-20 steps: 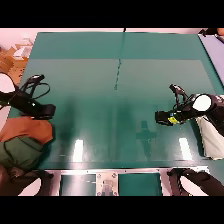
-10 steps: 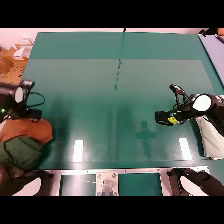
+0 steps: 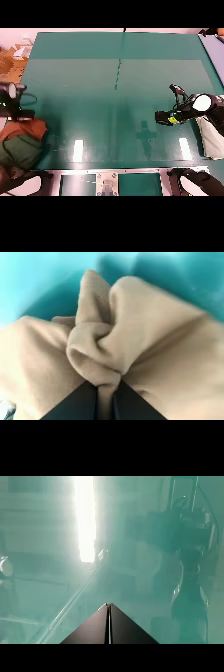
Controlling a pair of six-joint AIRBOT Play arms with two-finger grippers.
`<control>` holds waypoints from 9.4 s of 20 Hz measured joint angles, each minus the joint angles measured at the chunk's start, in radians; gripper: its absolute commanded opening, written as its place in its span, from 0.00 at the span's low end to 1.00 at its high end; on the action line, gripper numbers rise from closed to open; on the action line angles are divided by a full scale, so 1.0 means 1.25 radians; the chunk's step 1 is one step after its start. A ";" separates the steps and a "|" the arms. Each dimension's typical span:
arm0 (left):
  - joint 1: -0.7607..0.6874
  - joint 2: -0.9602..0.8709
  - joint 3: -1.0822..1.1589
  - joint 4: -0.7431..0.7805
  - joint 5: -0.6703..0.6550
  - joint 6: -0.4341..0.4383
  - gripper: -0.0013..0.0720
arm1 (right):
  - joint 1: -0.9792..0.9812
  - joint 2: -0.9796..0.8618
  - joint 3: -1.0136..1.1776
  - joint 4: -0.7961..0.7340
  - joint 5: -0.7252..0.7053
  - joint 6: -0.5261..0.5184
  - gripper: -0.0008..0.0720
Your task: Fold the shirts.
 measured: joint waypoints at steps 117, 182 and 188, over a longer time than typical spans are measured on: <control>-0.366 -0.470 0.632 -0.606 0.349 0.297 0.50 | -0.243 -0.225 0.142 0.440 -0.419 -0.414 0.14; -0.096 -0.555 0.541 -0.674 -0.090 0.228 0.85 | -0.535 -0.436 0.121 0.287 0.007 -0.399 0.03; -0.027 -0.559 0.577 -0.667 -0.178 0.215 0.85 | -0.522 -0.435 0.120 0.284 0.029 -0.399 0.03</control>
